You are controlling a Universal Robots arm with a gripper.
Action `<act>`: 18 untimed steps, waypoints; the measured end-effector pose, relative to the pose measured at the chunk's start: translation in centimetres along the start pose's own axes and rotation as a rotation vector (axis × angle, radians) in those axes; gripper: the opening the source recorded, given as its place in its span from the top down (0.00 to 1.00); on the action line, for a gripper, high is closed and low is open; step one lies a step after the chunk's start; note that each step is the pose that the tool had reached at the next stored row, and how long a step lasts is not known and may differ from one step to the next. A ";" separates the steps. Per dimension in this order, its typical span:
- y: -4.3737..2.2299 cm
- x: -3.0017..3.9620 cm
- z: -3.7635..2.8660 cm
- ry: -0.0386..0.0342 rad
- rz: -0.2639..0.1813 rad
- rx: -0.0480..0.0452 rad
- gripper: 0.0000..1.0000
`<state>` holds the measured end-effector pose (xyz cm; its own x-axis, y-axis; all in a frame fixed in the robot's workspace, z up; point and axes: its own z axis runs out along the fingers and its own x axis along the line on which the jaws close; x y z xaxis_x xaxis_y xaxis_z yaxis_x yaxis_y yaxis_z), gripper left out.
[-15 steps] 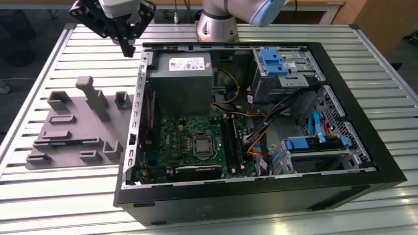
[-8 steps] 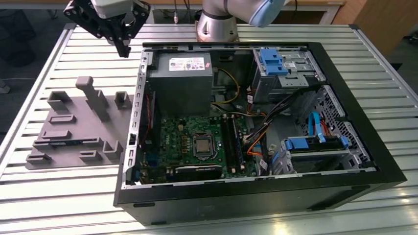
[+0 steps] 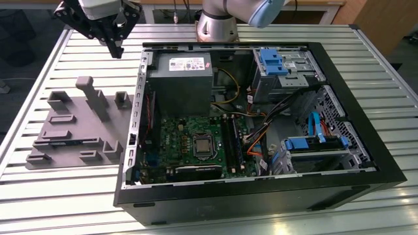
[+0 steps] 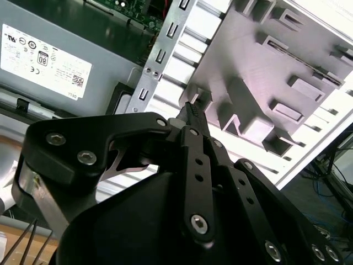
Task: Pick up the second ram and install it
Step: 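Reach for the second ram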
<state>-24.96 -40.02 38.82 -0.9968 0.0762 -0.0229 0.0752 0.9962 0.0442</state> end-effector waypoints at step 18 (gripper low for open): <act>-0.70 0.89 0.05 0.0000 0.000 0.0000 0.89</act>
<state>-25.90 -40.65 38.72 -0.9968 0.0763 -0.0229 0.0752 0.9962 0.0442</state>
